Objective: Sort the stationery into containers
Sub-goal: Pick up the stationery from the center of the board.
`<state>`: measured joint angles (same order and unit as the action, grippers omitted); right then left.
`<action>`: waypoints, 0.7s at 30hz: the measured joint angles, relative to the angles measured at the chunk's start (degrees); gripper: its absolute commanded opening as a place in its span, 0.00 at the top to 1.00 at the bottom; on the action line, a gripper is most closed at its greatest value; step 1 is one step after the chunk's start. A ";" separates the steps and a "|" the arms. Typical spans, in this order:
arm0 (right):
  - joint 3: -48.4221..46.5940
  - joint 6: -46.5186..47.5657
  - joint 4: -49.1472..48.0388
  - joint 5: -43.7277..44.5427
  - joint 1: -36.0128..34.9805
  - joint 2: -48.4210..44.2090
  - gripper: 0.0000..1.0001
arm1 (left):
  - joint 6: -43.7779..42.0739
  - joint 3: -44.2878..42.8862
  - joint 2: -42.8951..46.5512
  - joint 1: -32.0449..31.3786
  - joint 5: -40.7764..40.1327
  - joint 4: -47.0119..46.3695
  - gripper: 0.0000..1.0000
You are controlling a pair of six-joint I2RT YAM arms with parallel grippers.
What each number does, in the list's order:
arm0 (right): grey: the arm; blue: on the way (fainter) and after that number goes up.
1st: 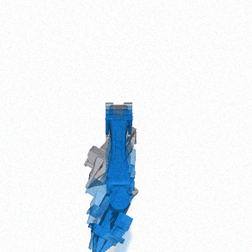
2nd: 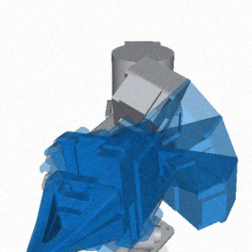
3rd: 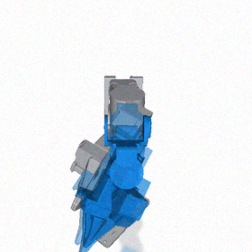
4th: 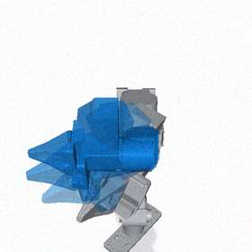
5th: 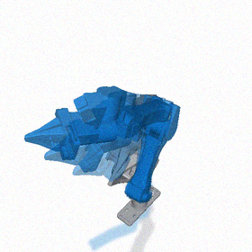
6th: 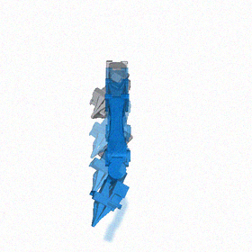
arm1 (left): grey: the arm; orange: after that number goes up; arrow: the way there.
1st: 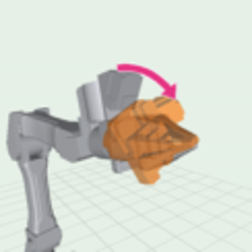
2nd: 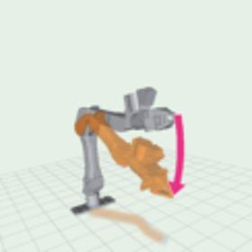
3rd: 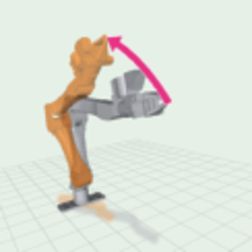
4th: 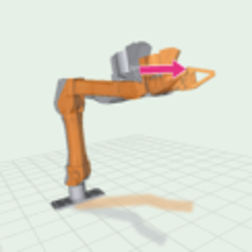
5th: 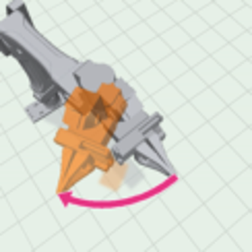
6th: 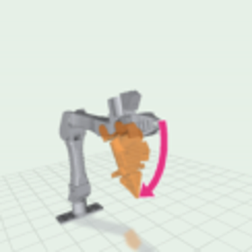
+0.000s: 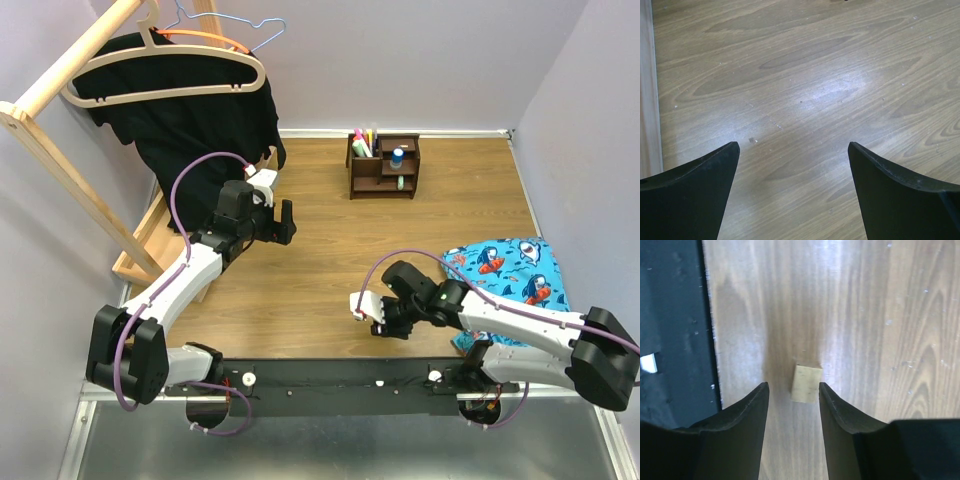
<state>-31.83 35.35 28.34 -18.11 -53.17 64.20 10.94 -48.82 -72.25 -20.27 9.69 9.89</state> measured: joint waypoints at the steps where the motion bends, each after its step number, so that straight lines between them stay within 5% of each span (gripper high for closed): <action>1: 0.11 -0.46 -0.52 0.72 0.00 -0.26 0.46 | 0.02 0.00 0.02 0.00 0.00 -0.02 0.01; 21: 3.21 -1.68 -3.10 5.27 -0.02 0.72 0.45 | 0.28 0.63 0.28 0.00 0.00 -0.66 0.01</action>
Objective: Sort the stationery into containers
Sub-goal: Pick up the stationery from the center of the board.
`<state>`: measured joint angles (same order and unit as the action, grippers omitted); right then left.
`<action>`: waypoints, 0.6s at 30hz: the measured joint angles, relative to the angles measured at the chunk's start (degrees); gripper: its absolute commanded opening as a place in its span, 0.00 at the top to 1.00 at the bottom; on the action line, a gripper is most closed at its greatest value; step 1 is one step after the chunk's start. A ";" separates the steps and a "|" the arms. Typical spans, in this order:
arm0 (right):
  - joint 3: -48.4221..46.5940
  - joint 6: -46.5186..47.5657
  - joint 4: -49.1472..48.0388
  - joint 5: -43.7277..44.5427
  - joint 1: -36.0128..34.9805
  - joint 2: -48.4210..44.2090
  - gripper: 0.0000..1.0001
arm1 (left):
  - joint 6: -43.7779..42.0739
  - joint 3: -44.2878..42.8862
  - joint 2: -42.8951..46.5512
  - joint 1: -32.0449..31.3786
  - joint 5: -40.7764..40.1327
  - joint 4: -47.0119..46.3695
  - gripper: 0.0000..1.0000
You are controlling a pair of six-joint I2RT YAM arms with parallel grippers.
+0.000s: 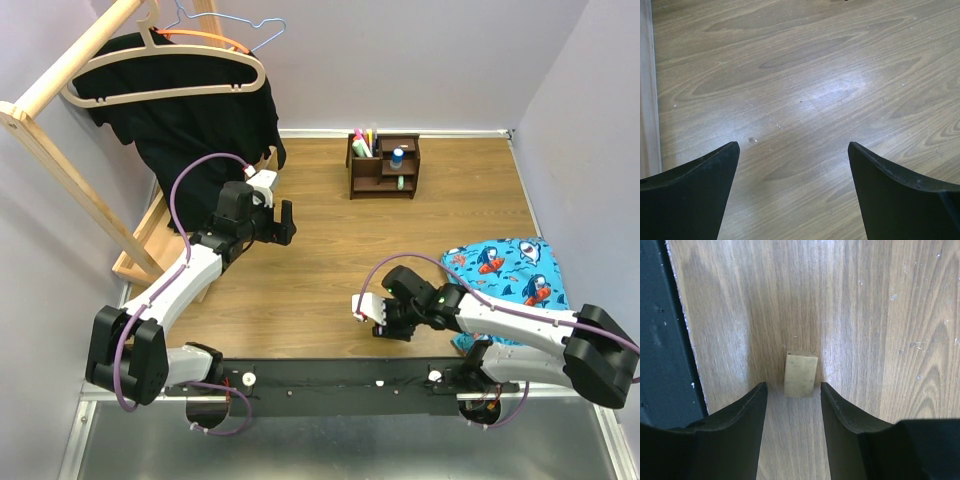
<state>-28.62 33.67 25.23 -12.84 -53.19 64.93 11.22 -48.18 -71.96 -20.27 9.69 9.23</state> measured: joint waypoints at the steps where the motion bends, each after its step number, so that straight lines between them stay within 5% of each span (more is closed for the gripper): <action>1: 0.09 -0.22 -0.31 0.15 0.00 0.09 0.45 | 0.00 0.00 0.00 0.00 0.00 -0.04 0.01; 9: 0.31 -1.36 -2.27 0.61 0.00 0.76 0.59 | 0.02 0.22 0.31 0.00 0.00 -0.20 0.01; 18: 0.35 -1.68 -3.04 0.61 0.00 1.07 0.46 | 0.04 0.79 0.50 0.00 0.00 -0.20 0.01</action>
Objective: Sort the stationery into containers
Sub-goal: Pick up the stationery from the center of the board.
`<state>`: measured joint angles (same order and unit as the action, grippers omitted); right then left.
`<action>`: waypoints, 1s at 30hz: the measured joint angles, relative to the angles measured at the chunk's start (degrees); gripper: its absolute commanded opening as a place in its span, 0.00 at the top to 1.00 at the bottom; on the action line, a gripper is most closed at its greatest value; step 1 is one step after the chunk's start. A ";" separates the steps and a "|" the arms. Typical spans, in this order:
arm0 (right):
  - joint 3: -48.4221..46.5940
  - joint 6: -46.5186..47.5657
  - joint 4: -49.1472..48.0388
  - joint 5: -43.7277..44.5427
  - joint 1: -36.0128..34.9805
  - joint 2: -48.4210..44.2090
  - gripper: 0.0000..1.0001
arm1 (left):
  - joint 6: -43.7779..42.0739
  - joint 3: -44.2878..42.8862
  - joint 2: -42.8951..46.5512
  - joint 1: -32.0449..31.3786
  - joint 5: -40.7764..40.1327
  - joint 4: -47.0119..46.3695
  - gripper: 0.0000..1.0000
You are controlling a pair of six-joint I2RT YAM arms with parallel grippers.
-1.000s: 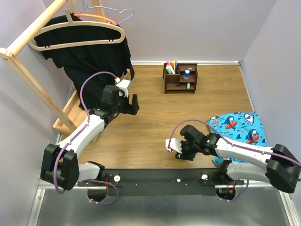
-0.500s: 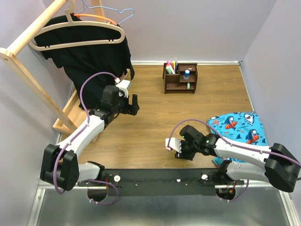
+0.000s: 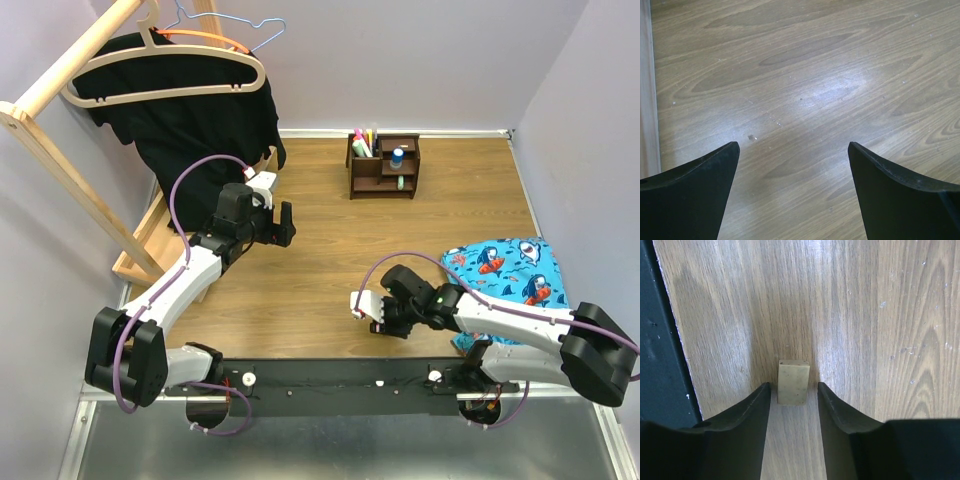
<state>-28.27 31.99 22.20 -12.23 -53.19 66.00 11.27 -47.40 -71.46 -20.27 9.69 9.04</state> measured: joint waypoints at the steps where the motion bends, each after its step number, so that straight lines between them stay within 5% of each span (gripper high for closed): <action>1: 0.00 0.02 -0.09 -0.02 0.00 0.02 0.46 | 0.00 0.00 0.00 0.00 0.00 0.02 0.01; 30: -0.02 2.08 0.26 -1.53 1.70 0.35 0.50 | 0.39 0.00 -0.02 0.00 0.00 0.02 0.01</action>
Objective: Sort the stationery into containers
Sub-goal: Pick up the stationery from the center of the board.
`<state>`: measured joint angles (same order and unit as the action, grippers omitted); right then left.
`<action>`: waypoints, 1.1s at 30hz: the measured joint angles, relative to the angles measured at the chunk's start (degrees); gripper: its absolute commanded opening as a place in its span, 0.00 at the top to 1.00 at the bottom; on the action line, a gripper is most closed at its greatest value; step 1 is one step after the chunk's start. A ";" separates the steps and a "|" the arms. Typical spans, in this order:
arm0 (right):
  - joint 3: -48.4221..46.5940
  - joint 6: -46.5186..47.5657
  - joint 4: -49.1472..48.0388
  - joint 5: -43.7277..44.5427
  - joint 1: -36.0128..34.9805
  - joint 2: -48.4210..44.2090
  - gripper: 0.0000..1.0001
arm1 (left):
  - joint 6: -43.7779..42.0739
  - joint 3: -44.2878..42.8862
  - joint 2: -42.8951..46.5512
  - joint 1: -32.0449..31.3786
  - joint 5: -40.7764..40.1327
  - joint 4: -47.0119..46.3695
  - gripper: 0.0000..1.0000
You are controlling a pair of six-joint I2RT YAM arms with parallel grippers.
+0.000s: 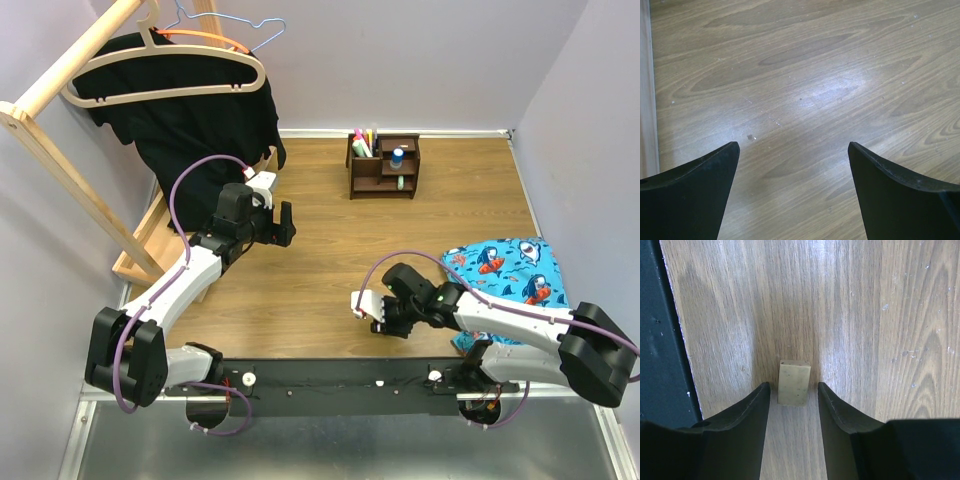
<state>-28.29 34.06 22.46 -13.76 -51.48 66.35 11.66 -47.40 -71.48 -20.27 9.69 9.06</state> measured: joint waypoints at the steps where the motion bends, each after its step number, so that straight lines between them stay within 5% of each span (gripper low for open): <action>1: 0.00 0.04 0.00 -0.04 0.11 0.00 0.51 | 0.00 0.00 0.00 0.00 0.00 0.00 0.01; 8: -0.04 0.55 0.59 -1.16 1.42 0.13 0.69 | -0.02 0.00 -0.68 0.00 0.00 0.00 0.01; 12: -0.09 1.03 0.96 -1.81 2.10 0.11 0.89 | -0.04 -0.07 -1.27 0.00 -0.02 0.00 0.01; 25: -3.28 -2.62 1.46 3.06 5.03 -0.52 0.90 | 0.96 -5.73 -6.34 5.31 1.20 0.37 0.01; 30: -7.89 -6.29 -4.90 6.56 8.59 2.21 0.82 | 2.10 -7.52 -7.65 8.68 1.92 0.46 0.01; 33: -11.10 -9.27 -10.60 9.55 11.47 5.79 0.85 | 1.84 -7.63 -7.72 9.03 2.56 0.46 0.01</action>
<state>-39.40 24.80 11.86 -4.21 -40.01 72.14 13.50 -55.02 -79.20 -11.25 12.25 9.52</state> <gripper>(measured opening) 0.189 0.988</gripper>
